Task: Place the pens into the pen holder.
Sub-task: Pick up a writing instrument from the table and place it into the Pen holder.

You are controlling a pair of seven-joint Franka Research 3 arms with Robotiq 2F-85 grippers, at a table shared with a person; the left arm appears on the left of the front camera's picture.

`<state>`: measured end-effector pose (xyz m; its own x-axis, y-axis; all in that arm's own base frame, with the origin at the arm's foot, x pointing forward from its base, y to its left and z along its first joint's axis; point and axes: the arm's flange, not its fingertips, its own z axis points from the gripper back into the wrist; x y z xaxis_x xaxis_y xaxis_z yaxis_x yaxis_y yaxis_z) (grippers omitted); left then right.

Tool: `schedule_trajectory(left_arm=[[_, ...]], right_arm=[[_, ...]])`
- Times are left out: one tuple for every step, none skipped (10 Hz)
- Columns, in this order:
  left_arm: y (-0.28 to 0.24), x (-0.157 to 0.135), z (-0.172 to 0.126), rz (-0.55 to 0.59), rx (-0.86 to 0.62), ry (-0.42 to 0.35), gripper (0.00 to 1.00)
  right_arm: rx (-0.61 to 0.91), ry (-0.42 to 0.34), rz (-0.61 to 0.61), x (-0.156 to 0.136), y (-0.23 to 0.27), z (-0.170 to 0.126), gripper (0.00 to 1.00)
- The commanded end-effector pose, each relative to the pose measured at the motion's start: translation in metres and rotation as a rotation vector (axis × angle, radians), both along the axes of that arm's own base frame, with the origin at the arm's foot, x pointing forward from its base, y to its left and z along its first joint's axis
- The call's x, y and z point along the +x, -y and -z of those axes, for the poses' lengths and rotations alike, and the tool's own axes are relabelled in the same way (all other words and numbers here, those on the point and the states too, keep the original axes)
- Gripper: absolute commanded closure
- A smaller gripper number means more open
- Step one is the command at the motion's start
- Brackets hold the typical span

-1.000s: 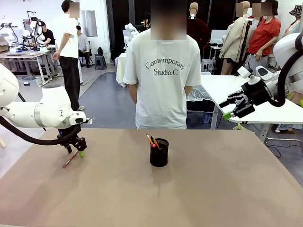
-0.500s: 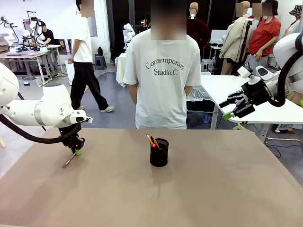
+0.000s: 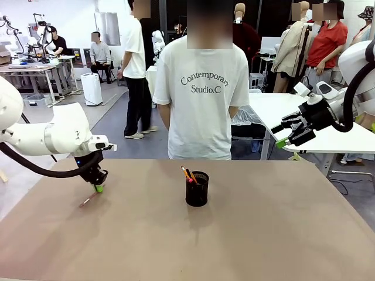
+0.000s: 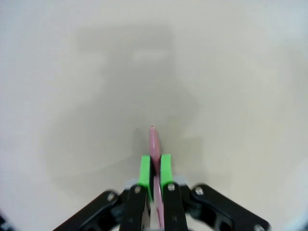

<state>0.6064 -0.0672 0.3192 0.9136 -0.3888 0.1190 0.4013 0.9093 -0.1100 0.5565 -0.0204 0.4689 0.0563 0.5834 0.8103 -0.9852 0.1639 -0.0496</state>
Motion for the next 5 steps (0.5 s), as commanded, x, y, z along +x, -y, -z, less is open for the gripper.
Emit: schedule_trajectory(left_arm=[[0.002,-0.021,-0.036,0.081,-0.321,-0.042,1.0],[0.008,-0.029,-0.056,0.135,-0.447,-0.024,1.0],[0.017,-0.037,-0.074,0.12,-0.537,0.044,1.0],[0.022,-0.044,-0.088,0.137,-0.637,0.084,1.0],[0.028,-0.053,-0.104,0.2,-0.779,0.12,1.0]], right_arm=[[-0.014,-0.009,0.01,0.001,-0.001,-0.003,0.0],[-0.014,-0.009,0.01,0.001,-0.001,-0.003,0.0],[-0.014,-0.009,0.01,0.001,-0.001,-0.003,0.0],[-0.014,-0.009,0.01,0.001,-0.001,-0.003,0.0],[-0.014,-0.009,0.01,0.001,-0.001,-0.003,0.0]])
